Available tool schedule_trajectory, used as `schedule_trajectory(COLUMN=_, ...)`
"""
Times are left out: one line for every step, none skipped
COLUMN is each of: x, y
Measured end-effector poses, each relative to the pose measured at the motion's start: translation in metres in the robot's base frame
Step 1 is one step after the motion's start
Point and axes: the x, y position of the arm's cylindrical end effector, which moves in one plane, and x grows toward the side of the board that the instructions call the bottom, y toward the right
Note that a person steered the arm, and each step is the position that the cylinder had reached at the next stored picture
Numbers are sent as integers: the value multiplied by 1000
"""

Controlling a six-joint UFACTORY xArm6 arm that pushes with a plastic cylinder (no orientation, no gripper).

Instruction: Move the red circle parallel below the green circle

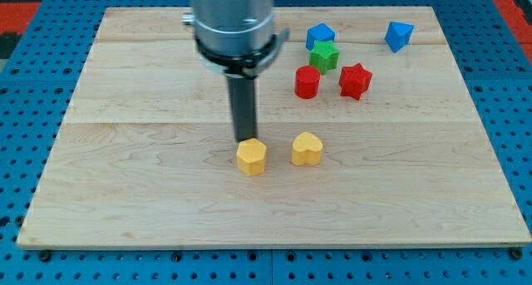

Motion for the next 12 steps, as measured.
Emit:
schedule_trajectory(x=-19, y=48)
schedule_trajectory(x=-39, y=86)
schedule_trajectory(x=-56, y=105)
schedule_trajectory(x=-71, y=117)
schedule_trajectory(x=-85, y=128)
schedule_trajectory(x=-87, y=134)
schedule_trajectory(x=-69, y=110)
schedule_trajectory(x=-75, y=106)
schedule_trajectory(x=-87, y=102)
schedule_trajectory(x=-98, y=76)
schedule_trajectory(x=-108, y=45)
schedule_trajectory(x=-129, y=26)
